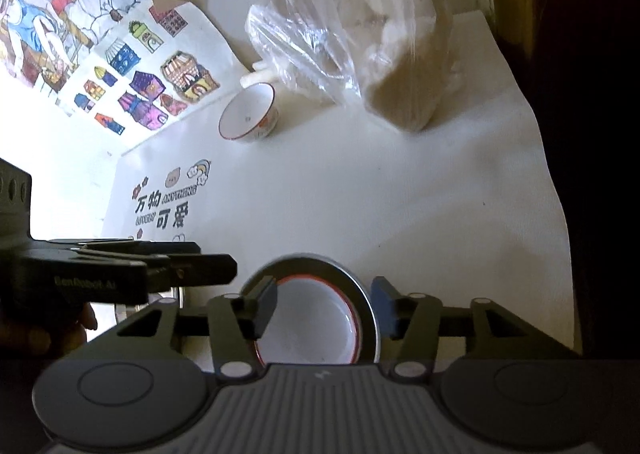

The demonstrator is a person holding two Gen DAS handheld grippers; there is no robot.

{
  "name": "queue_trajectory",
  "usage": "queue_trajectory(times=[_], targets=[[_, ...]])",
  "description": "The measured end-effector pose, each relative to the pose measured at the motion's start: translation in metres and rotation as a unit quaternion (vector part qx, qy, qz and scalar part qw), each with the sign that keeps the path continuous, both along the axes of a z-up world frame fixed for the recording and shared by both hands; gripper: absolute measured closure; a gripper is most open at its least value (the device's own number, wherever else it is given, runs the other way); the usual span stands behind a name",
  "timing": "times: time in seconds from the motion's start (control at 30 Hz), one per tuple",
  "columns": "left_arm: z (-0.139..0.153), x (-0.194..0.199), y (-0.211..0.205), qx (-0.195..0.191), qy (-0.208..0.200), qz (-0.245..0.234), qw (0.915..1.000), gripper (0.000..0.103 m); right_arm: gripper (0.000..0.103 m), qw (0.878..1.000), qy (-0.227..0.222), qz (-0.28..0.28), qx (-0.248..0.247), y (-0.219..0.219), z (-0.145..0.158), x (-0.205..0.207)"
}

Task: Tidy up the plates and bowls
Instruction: 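Withdraw both grippers and move them to the remaining red-rimmed white bowl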

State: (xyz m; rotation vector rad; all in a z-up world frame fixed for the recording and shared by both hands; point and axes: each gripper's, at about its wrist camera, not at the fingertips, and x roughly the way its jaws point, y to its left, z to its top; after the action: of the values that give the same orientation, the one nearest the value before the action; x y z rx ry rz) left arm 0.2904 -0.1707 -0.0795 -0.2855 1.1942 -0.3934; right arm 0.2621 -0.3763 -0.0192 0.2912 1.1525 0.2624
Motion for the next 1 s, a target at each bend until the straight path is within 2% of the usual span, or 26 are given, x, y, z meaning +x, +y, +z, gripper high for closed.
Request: queue_trajectory(times=[0.1, 0.27, 0.43, 0.6, 0.8, 1.0], targets=[[-0.001, 0.006, 0.01, 0.008, -0.002, 0.012, 0.9999, 0.021, 0.031, 1.0, -0.005, -0.005, -0.002, 0.004, 0.0, 0.002], [-0.002, 0.017, 0.032, 0.015, -0.008, 0.04, 0.9991, 0.009, 0.017, 1.0, -0.015, -0.027, -0.004, 0.009, 0.0, 0.008], [-0.007, 0.032, 0.054, 0.021, 0.003, 0.063, 0.9978, 0.005, 0.013, 0.999, -0.008, -0.043, 0.002, 0.017, -0.007, 0.017], [-0.015, 0.041, 0.07, 0.025, 0.01, 0.067, 0.9974, 0.001, 0.0, 0.999, 0.0, -0.051, 0.013, 0.031, -0.017, 0.024], [-0.029, 0.056, 0.09, 0.038, 0.014, 0.067, 0.9969, 0.001, 0.0, 0.998, 0.007, -0.07, 0.003, 0.048, -0.028, 0.031], [-0.037, 0.085, 0.105, 0.053, -0.01, 0.065, 0.9964, 0.001, 0.0, 0.996, -0.001, -0.09, -0.013, 0.063, -0.034, 0.044]])
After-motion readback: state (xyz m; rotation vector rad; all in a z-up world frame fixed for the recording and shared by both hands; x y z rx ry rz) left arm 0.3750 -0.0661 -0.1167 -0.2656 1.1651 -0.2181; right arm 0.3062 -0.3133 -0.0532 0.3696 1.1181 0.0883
